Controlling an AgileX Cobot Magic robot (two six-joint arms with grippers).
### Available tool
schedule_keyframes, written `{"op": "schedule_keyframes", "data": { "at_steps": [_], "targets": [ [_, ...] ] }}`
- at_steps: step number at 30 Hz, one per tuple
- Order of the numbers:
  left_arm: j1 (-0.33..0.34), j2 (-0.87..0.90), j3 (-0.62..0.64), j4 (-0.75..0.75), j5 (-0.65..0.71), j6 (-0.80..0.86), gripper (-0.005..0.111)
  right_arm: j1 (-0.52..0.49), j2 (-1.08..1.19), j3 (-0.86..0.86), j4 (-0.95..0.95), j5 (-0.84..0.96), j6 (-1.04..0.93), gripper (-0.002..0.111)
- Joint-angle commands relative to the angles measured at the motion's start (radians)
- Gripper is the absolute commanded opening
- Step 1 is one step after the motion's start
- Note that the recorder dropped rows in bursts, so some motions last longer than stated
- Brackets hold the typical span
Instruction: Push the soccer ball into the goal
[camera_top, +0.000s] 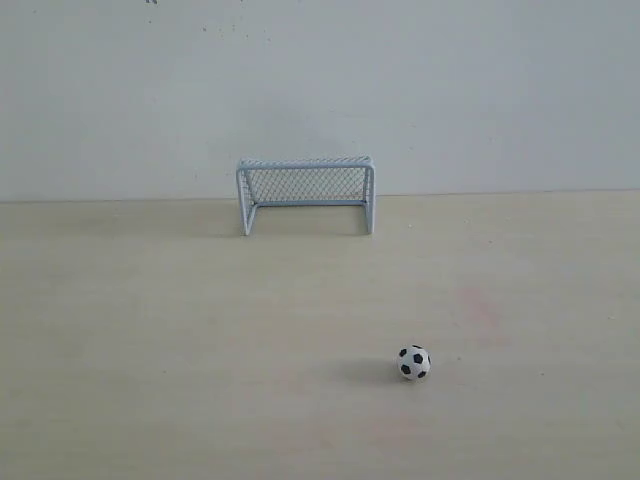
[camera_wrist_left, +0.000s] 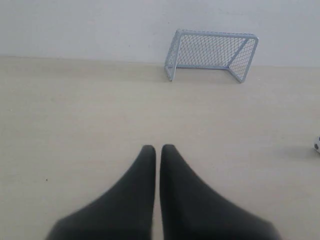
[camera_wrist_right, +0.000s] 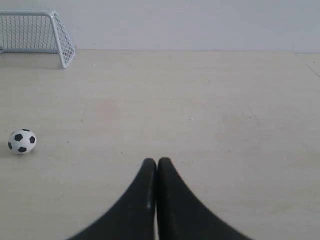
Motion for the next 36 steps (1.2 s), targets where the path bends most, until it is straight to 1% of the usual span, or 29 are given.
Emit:
{"op": "schedule_keyframes", "data": {
  "at_steps": [1, 8, 10, 13, 16, 19, 21, 23, 26, 28, 30, 32, 36],
  "targets": [
    [0.002, -0.003, 0.003, -0.01, -0.002, -0.008, 0.004, -0.003, -0.005, 0.0, -0.006, -0.007, 0.0, 0.0],
    [0.002, -0.003, 0.003, -0.01, -0.002, -0.008, 0.004, -0.003, -0.005, 0.0, -0.006, -0.036, 0.0, 0.0],
    [0.002, -0.003, 0.003, -0.01, -0.002, -0.008, 0.004, -0.003, -0.005, 0.0, -0.006, -0.083, 0.0, 0.0],
    [0.002, -0.003, 0.003, -0.01, -0.002, -0.008, 0.004, -0.003, -0.005, 0.0, -0.006, -0.256, 0.0, 0.0],
    [0.002, -0.003, 0.003, -0.01, -0.002, -0.008, 0.004, -0.003, -0.005, 0.0, -0.006, -0.537, 0.0, 0.0],
    [0.002, -0.003, 0.003, -0.01, -0.002, -0.008, 0.004, -0.003, -0.005, 0.0, 0.0, -0.765, 0.0, 0.0],
    [0.002, -0.003, 0.003, -0.01, -0.002, -0.008, 0.004, -0.003, -0.005, 0.0, 0.023, -0.82, -0.024, 0.0],
    [0.002, -0.003, 0.003, -0.01, -0.002, -0.008, 0.004, -0.003, -0.005, -0.044, 0.096, -0.782, -0.089, 0.0],
    [0.002, -0.003, 0.003, -0.01, -0.002, -0.008, 0.004, -0.003, 0.009, -0.143, 0.254, -0.698, -0.294, 0.0],
    [0.002, -0.003, 0.003, -0.01, -0.002, -0.008, 0.004, -0.003, 0.071, -0.228, 0.368, -0.64, -0.443, 0.0],
    [0.002, -0.003, 0.003, -0.01, -0.002, -0.008, 0.004, -0.003, 0.146, -0.312, 0.442, -0.582, -0.538, 0.0],
    [0.002, -0.003, 0.003, -0.01, -0.002, -0.008, 0.004, -0.003, 0.247, -0.406, 0.463, -0.503, -0.58, 0.0],
    [0.002, -0.003, 0.003, -0.01, -0.002, -0.008, 0.004, -0.003, 0.464, -0.563, 0.461, -0.324, -0.599, 0.0]
  ]
}}
